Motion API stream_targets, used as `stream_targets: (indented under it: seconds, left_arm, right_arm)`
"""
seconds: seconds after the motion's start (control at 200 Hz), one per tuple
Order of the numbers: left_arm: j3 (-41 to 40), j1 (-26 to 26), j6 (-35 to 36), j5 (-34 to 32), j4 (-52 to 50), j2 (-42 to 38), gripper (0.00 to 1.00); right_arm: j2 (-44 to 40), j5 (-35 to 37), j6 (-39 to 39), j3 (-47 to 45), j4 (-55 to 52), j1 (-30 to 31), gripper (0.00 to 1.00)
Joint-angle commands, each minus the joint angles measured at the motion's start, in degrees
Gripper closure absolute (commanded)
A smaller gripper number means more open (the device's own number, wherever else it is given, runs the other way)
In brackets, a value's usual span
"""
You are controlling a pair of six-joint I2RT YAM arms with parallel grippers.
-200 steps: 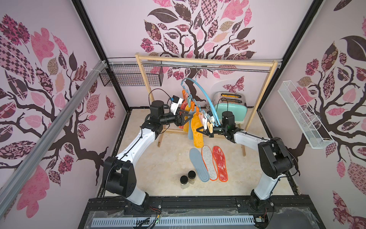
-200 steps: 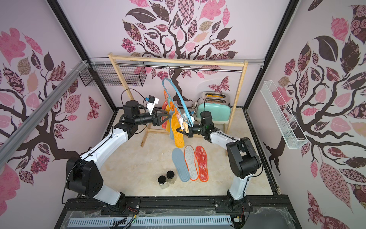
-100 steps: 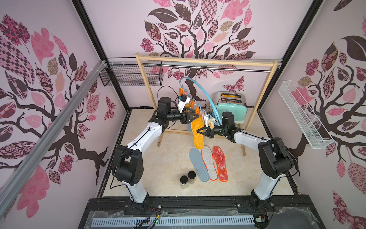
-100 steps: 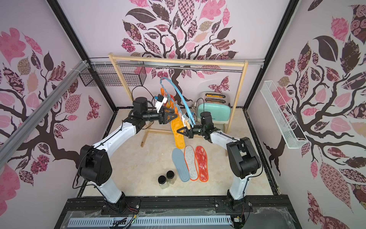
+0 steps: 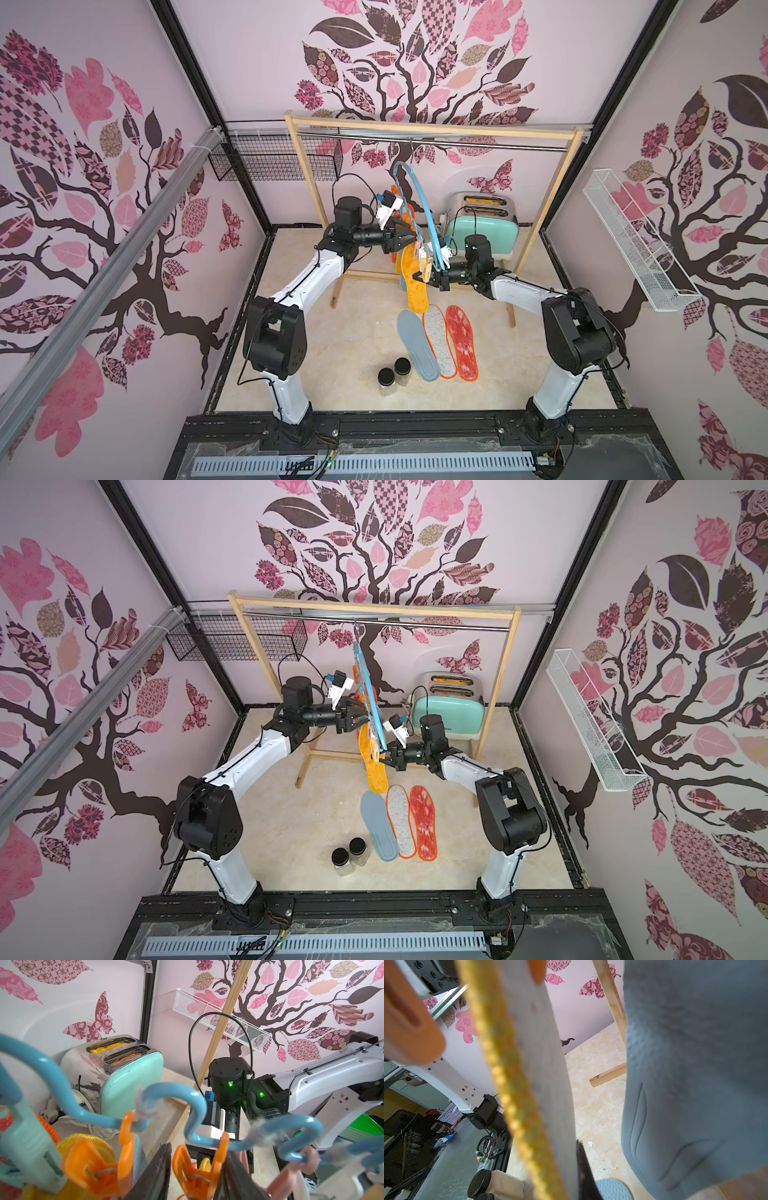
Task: Take the shoe insoles off the hanger
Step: Open the clamp at the hanger.
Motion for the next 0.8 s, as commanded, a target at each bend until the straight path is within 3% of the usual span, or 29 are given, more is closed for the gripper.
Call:
stream_targets:
  seconds: [0.0, 0.38, 0.795]
  left_arm:
    - [0.18, -0.25, -0.75, 1.38, 1.84, -0.42, 0.67]
    - [-0.19, -0.69, -1.02, 1.14, 2.12, -0.42, 0.94]
    - [-1.18, -0.59, 1.30, -0.39, -0.27, -1.75, 0.98]
  right_arm:
    - [-1.40, -0.53, -0.79, 1.85, -1.39, -0.10, 0.97]
    - [-1.23, -0.10, -1.01, 1.76, -1.65, -0.17, 0.97]
    - [-1.59, 5.26, -0.79, -1.31, -2.78, -0.10, 0.97]
